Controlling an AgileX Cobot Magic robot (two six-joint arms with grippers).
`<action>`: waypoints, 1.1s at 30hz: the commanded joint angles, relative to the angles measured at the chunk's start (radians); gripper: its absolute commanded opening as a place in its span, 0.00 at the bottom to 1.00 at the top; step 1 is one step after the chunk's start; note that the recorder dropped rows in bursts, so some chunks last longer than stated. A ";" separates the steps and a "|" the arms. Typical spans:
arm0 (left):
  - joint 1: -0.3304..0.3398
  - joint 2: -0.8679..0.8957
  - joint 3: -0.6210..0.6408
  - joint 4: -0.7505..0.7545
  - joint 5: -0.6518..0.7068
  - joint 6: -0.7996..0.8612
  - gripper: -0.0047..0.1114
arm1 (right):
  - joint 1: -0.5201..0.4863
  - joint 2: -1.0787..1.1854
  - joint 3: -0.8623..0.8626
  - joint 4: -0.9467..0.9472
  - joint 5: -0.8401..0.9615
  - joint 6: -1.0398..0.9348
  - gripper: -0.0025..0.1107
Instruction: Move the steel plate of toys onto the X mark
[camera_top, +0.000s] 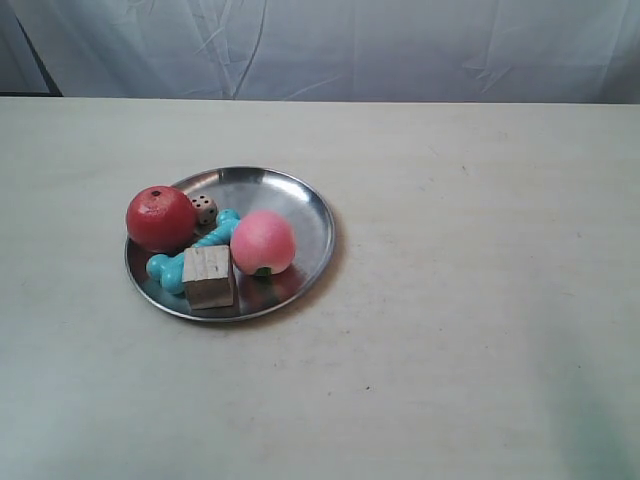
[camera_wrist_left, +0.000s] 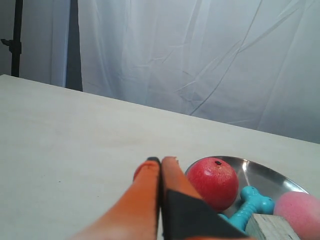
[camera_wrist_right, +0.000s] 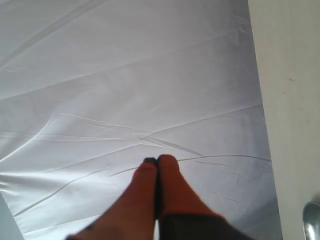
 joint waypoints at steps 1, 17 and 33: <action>-0.006 -0.004 0.005 0.000 -0.007 -0.002 0.04 | 0.003 -0.008 0.001 -0.010 -0.006 -0.005 0.01; -0.006 -0.004 0.005 0.000 -0.007 0.000 0.04 | 0.004 -0.008 0.001 -0.405 0.114 -0.724 0.01; -0.006 -0.004 0.005 0.000 -0.009 0.000 0.04 | 0.008 -0.008 0.001 -0.448 0.075 -0.998 0.01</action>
